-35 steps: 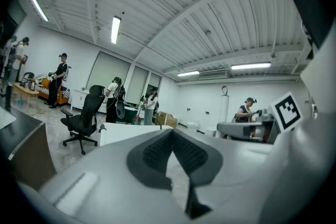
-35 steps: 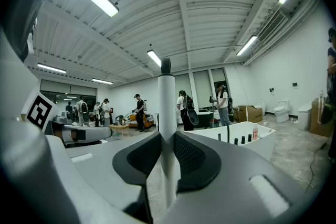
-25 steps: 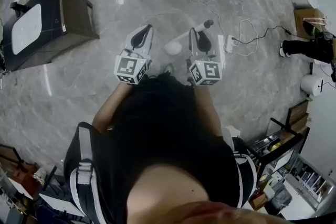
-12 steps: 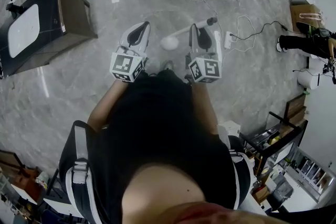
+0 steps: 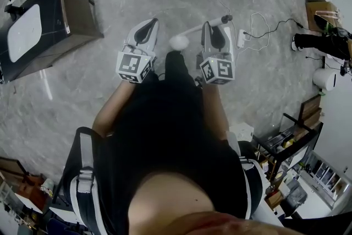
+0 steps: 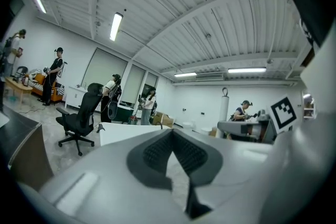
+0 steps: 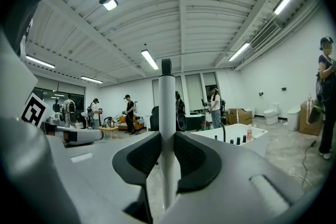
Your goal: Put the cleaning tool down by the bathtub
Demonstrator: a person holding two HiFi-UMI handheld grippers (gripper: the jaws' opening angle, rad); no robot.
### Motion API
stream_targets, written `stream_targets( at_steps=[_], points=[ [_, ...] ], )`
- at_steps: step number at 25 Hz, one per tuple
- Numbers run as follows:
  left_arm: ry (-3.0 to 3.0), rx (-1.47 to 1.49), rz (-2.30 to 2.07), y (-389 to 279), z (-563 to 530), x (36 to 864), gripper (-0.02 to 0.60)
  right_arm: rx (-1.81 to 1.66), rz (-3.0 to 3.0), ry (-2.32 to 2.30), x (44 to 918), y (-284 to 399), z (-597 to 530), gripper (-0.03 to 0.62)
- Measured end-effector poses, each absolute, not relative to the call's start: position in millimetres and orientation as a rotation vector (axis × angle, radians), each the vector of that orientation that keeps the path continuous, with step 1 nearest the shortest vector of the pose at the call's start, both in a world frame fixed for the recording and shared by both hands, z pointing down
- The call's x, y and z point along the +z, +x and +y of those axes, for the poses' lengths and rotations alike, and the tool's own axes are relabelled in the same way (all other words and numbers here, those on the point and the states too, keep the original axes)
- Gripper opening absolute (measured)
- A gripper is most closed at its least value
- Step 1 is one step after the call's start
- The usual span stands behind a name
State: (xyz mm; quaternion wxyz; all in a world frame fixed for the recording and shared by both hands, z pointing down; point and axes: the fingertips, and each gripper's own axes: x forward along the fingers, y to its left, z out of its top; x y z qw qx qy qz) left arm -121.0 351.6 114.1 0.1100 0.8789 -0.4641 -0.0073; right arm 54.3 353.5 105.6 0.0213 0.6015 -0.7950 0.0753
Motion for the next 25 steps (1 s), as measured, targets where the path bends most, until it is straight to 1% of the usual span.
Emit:
stream_targets(
  at_steps=[8,25],
  points=[
    [2.551,0.002,-1.358,-94.4,312.6,132.4,0.009,0.237,-2.479,1.846,118.7,73.8,311.8,0.083],
    [2.529,0.032,-1.378,17.7,195.1,140.2,0.008,0.266,-2.539,1.733,144.6,170.2,185.1,0.083]
  ],
)
